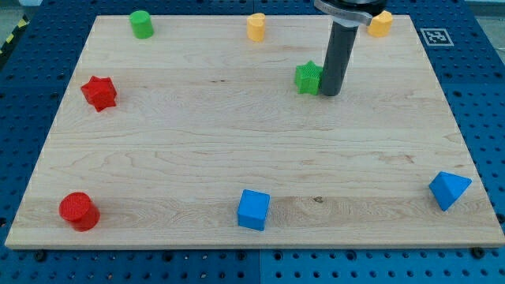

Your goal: Push the green star from center right to top center

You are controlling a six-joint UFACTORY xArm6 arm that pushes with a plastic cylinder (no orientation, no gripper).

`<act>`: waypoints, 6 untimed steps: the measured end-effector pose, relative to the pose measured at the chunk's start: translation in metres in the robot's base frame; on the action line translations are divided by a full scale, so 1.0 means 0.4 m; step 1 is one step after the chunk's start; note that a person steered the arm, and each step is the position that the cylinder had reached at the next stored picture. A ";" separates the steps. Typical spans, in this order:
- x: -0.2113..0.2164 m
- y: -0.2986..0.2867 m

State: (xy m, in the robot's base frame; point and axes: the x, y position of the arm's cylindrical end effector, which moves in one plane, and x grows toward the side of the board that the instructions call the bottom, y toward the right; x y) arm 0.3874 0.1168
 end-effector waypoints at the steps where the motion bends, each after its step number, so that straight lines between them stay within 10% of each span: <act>1: 0.003 0.000; 6: -0.241 -0.149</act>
